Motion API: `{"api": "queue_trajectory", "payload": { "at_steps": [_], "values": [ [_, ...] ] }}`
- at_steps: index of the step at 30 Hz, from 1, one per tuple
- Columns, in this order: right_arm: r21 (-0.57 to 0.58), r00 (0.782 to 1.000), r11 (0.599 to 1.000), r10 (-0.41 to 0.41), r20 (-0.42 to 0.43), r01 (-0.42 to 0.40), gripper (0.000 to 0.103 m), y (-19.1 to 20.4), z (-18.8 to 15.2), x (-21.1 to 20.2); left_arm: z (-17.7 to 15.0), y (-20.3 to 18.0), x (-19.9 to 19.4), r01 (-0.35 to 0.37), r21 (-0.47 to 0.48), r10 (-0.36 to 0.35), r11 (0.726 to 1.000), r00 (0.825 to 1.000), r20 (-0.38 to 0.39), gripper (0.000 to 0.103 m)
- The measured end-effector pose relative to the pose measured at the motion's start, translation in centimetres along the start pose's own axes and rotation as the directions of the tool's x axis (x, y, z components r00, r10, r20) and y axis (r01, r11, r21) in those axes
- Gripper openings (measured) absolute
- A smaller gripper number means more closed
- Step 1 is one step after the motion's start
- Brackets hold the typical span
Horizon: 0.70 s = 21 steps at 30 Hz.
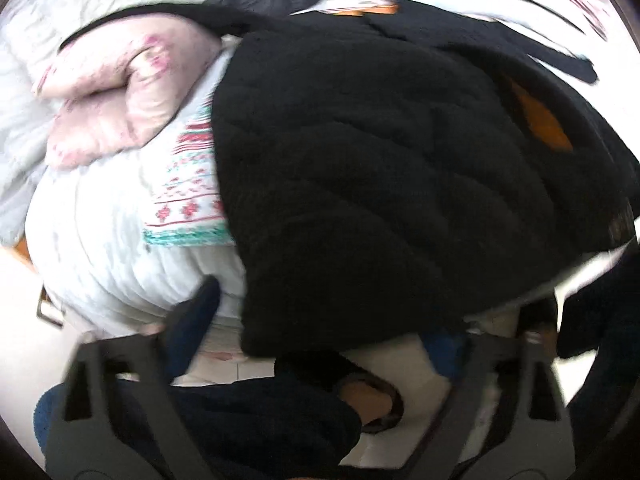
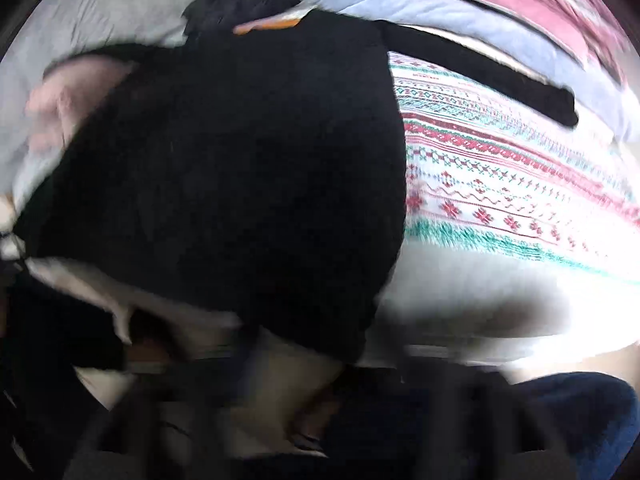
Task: Fold large clothes
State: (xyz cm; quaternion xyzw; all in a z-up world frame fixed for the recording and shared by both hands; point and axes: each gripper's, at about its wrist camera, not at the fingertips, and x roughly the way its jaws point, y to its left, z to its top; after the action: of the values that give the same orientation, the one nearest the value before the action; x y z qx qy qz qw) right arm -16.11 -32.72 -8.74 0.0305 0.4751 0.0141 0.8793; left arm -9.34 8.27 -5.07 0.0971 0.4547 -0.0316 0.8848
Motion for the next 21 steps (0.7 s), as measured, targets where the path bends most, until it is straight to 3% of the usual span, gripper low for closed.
{"api": "queue_trajectory", "payload": {
  "at_steps": [2,3,4,6,8,10,12,14,16,17,18,19,21],
  "values": [
    [0.03,0.997,0.999,0.029,0.078,-0.032,0.009,-1.0,1.0,-1.0,0.9,1.4,0.0,-0.012,-0.05,0.012,0.999,1.0,0.003,0.016],
    [0.035,0.994,0.999,0.026,0.105,-0.03,0.008,-1.2,1.3,-1.7,1.5,2.1,0.1,-0.035,-0.073,0.036,0.997,0.999,0.005,0.008],
    [0.033,0.988,0.999,0.008,0.155,-0.013,0.008,-1.4,1.6,-3.0,1.8,2.8,-0.1,-0.04,-0.102,0.041,0.994,0.999,0.014,0.008],
    [0.062,0.959,0.997,-0.067,0.275,0.051,0.008,-2.2,2.2,-6.6,1.9,3.7,-1.7,-0.025,-0.148,0.036,0.989,0.997,0.075,0.007],
    [0.11,0.929,0.992,-0.101,0.357,0.066,0.007,-3.5,3.0,-9.9,2.2,4.5,-4.0,-0.011,-0.169,0.031,0.986,0.992,0.119,0.006],
    [0.12,0.914,0.991,-0.097,0.393,0.054,0.007,-4.0,3.5,-11.5,2.6,5.0,-6.8,0.037,-0.18,-0.009,0.983,0.988,0.154,0.006],
    [0.113,0.906,0.991,-0.115,0.408,0.075,0.007,-3.8,4.1,-12.3,2.8,4.5,-9.0,0.024,-0.155,0.008,0.988,0.979,0.201,0.006],
    [0.103,0.931,0.993,-0.095,0.353,0.063,0.008,-3.9,4.5,-11.1,2.8,3.6,-9.2,0.017,-0.125,0.007,0.992,0.982,0.189,0.007],
    [0.093,0.978,0.996,-0.011,0.209,-0.009,0.01,-3.9,3.9,-7.7,1.9,2.6,-7.5,0.046,-0.104,-0.034,0.994,0.993,0.111,0.01],
    [0.086,0.991,0.996,0.025,0.132,-0.037,0.011,-4.0,3.4,-6.4,1.6,2.4,-6.7,0.053,-0.092,-0.045,0.994,0.995,0.085,0.013],
    [0.067,0.998,0.996,0.06,0.032,-0.062,0.012,-3.8,2.6,-4.3,1.1,2.0,-5.9,0.053,-0.074,-0.049,0.996,0.997,0.058,0.015],
    [0.047,0.998,0.997,0.063,-0.01,-0.062,0.012,-3.6,2.2,-3.3,0.5,1.7,-5.3,0.034,-0.055,-0.032,0.998,0.999,0.041,0.015],
    [-0.005,1.0,1.0,0.029,0.007,-0.029,0.012,-3.3,1.5,-3.1,-0.2,2.0,-5.6,0.012,-0.042,-0.01,0.999,0.999,0.045,0.018]
  ]
}}
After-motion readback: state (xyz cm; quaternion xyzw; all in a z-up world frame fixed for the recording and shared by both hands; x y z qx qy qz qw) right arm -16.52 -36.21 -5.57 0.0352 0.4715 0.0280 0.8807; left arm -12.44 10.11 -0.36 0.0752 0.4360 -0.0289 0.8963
